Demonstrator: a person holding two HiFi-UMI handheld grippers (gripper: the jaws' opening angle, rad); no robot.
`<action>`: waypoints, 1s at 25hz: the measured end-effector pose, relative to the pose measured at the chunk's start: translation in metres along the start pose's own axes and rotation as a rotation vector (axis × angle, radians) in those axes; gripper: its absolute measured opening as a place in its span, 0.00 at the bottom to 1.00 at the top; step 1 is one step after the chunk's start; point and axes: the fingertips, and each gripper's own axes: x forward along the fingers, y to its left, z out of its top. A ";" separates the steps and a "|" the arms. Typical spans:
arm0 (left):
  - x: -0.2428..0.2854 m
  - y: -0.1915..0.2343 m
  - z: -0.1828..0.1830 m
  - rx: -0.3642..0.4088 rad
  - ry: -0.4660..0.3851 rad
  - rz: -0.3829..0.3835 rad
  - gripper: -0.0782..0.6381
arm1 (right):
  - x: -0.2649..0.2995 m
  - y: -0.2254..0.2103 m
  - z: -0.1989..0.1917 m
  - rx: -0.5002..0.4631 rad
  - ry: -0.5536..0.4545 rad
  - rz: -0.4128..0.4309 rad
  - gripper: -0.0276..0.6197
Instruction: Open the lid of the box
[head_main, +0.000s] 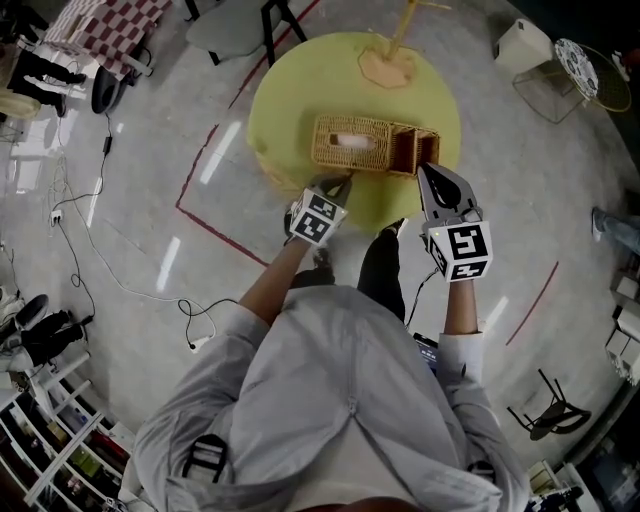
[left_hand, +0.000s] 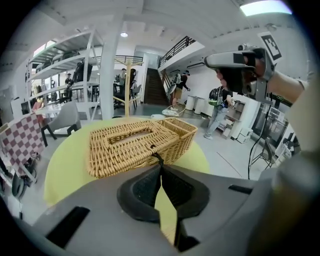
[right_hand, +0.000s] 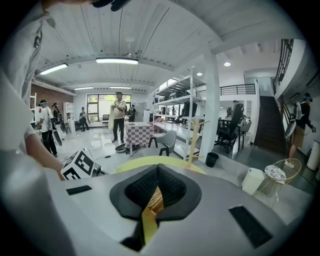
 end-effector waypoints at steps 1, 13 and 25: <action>-0.003 -0.001 0.004 0.012 -0.008 -0.002 0.16 | 0.000 0.001 0.002 0.000 -0.005 -0.003 0.08; -0.045 0.008 0.063 0.128 -0.115 0.024 0.15 | -0.008 0.006 0.023 -0.004 -0.053 -0.044 0.08; -0.053 0.059 0.149 0.170 -0.208 0.115 0.15 | 0.001 -0.021 0.030 0.004 -0.065 -0.050 0.08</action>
